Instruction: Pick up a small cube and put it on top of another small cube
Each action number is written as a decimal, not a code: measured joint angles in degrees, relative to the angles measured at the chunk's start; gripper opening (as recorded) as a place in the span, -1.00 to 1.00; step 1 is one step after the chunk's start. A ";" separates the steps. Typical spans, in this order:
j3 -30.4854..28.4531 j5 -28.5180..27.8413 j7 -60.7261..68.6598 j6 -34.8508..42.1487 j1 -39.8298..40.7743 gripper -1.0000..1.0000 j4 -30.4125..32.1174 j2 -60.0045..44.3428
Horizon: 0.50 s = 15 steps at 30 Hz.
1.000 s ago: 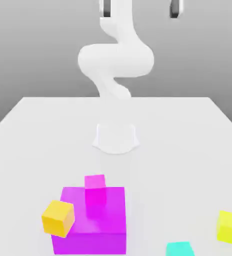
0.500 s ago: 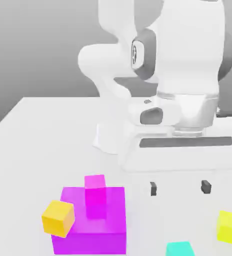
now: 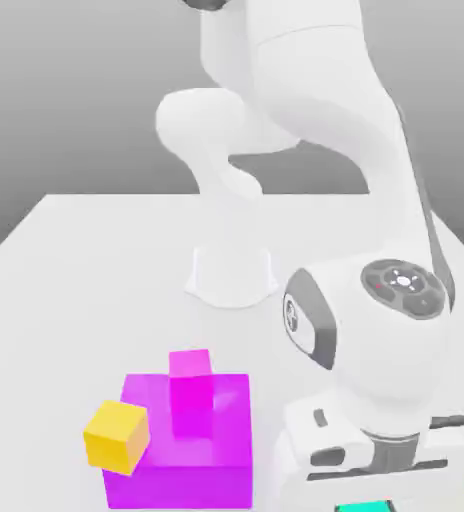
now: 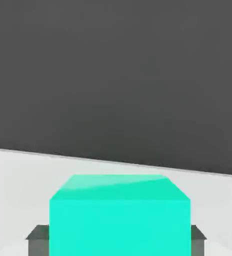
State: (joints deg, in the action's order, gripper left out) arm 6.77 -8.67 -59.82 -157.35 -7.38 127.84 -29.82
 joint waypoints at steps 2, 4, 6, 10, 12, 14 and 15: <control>-0.03 -0.04 -0.03 -0.08 -0.03 -1.00 -0.03 -0.14; 0.74 0.76 0.55 2.34 0.57 -1.00 0.64 2.93; 1.50 1.85 1.36 5.37 1.18 -1.00 1.49 6.83; -2.18 3.35 3.35 10.90 6.21 -1.00 4.09 14.97; -4.61 4.44 4.68 13.56 9.05 -1.00 5.49 19.12; -7.13 5.80 6.20 16.20 12.18 -1.00 6.91 23.28; -8.38 6.58 7.03 17.54 14.88 -1.00 7.62 25.38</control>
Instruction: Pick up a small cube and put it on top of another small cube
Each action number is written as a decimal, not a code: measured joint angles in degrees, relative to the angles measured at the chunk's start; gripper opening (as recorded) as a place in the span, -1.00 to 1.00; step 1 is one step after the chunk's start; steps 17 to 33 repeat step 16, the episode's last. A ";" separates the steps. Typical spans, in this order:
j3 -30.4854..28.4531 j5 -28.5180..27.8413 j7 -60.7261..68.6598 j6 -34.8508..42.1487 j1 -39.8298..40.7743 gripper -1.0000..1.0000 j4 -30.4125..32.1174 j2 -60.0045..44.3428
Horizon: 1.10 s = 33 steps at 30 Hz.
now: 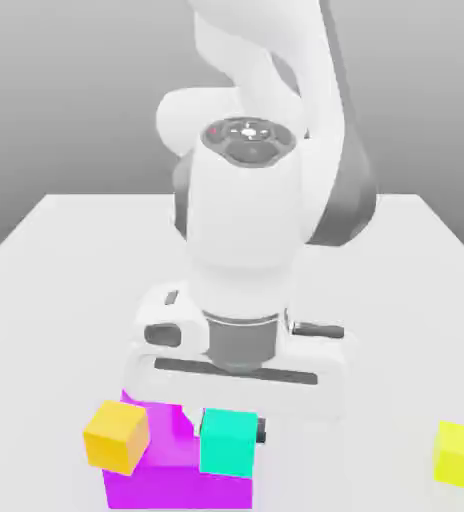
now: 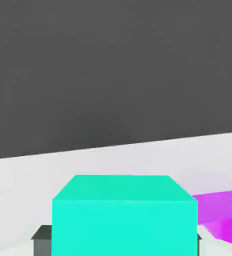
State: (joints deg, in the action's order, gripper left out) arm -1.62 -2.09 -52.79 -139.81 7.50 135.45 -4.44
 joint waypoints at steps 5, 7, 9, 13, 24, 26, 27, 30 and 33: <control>-0.25 2.49 2.49 -2.64 5.93 -1.00 3.03 0.48; -0.11 2.58 2.57 -4.79 5.76 1.00 3.51 -1.19; -0.11 2.58 2.57 -4.79 5.76 1.00 3.51 -1.19; -0.07 2.48 2.51 -5.15 5.67 1.00 3.62 -1.44; -0.11 2.19 2.31 0.78 5.63 1.00 2.45 3.32; -0.11 2.19 2.31 0.78 5.63 1.00 2.45 3.32; -0.11 2.19 2.31 0.78 5.63 1.00 2.45 3.32; -0.11 2.19 2.31 0.78 5.63 1.00 2.45 3.32; -0.11 2.19 2.31 0.78 5.63 1.00 2.45 3.32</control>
